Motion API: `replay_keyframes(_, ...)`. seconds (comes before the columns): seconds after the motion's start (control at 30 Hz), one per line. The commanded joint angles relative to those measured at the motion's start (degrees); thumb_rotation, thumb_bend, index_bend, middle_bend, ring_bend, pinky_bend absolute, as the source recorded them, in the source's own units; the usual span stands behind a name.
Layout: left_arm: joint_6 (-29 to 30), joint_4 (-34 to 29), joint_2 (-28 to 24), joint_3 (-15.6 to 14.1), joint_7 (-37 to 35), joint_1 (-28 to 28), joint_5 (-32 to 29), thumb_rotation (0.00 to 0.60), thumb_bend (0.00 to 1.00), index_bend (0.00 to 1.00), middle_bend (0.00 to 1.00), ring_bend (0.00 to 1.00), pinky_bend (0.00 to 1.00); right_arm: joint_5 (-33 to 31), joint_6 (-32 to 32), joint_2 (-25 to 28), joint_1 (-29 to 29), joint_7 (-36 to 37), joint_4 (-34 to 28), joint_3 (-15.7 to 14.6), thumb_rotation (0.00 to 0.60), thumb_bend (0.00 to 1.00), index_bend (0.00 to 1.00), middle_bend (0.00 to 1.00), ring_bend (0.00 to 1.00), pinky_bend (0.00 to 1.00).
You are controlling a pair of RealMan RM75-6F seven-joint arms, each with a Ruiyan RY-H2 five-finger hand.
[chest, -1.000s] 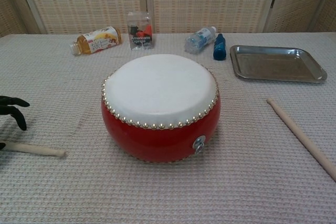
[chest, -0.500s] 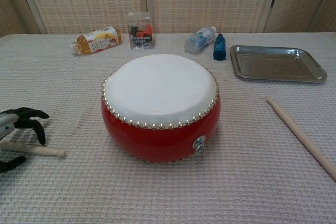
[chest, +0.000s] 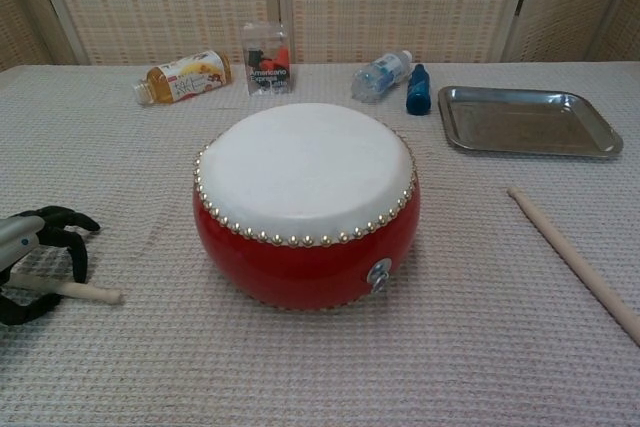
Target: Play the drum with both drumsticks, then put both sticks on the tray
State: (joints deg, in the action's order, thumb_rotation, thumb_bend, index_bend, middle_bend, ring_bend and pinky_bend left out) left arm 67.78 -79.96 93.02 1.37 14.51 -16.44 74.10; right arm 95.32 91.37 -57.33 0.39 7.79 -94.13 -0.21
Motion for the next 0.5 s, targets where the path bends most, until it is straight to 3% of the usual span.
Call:
replay_keyframes(0.03,-0.02,0.15,0.02,-0.03,-0.05,-0.02,0.13,0.6,0.39,0.54,0.14,0.0,0.01,-0.02,-0.18,-0.03,0.1,-0.06,-0.05,0.01,0.502,0.14,0.0,0.07,0.0,0.02)
replay_keyframes(0.33,-0.36,-0.53,-0.48,0.24,-2.61,0.2,0.03,0.6,0.4,0.55,0.15,0.0,0.01,-0.19,-0.48,-0.07,0.25,-0.07,-0.04,0.04,0.502,0.14,0.0,0.07,0.0,0.02)
replay_keyframes(0.5,-2.03,-4.6,-3.79,1.08,-16.67,1.0,0.53,0.6,0.4,0.56,0.17,0.0,0.03,-0.14,-0.31,0.1,0.2,0.01,-0.06,0.05,0.502,0.14,0.0,0.07,0.0,0.02)
